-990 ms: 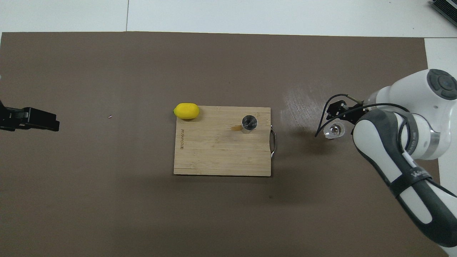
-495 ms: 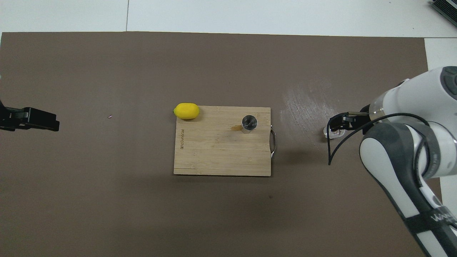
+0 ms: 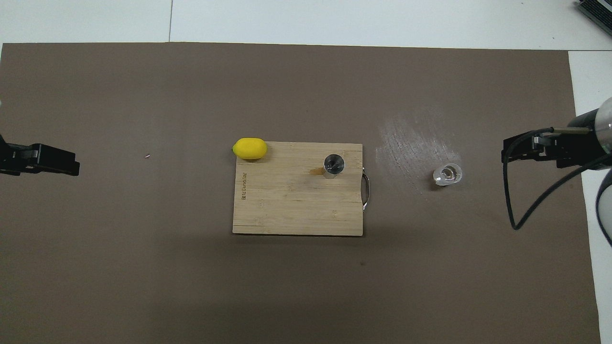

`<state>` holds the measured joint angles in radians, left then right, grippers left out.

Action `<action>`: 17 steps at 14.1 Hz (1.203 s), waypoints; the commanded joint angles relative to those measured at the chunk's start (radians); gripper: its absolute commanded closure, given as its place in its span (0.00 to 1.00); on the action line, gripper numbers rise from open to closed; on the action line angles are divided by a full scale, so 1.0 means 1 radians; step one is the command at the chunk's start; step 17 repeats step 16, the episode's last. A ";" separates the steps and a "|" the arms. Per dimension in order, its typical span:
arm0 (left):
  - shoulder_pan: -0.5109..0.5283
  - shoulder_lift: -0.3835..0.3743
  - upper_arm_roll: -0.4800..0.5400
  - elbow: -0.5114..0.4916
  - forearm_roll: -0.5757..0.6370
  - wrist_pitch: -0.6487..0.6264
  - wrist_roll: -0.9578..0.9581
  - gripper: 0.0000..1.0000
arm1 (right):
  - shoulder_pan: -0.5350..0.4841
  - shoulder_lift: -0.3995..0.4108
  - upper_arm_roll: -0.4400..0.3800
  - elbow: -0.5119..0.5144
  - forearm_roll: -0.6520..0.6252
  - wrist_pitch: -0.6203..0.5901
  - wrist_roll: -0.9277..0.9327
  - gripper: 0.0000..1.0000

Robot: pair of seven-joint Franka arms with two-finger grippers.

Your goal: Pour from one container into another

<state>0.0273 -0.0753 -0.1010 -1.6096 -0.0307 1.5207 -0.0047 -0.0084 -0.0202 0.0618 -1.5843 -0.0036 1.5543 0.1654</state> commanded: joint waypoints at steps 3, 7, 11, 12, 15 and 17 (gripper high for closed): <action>0.010 -0.018 -0.003 -0.010 -0.011 -0.013 0.015 0.00 | -0.039 0.072 0.004 0.124 -0.015 -0.135 -0.035 0.00; 0.010 -0.018 -0.003 -0.010 -0.011 -0.013 0.015 0.00 | -0.039 0.054 0.013 0.087 -0.009 -0.129 -0.034 0.00; 0.010 -0.018 -0.003 -0.010 -0.011 -0.013 0.015 0.00 | -0.039 0.034 0.015 0.047 0.030 -0.132 -0.024 0.00; 0.010 -0.018 -0.003 -0.010 -0.011 -0.013 0.015 0.00 | -0.038 0.033 0.016 0.049 0.030 -0.128 -0.026 0.00; 0.010 -0.018 -0.003 -0.010 -0.011 -0.013 0.015 0.00 | -0.035 0.033 0.016 0.046 0.030 -0.128 -0.018 0.00; 0.010 -0.018 -0.003 -0.010 -0.011 -0.013 0.015 0.00 | -0.035 0.033 0.016 0.046 0.028 -0.128 -0.012 0.00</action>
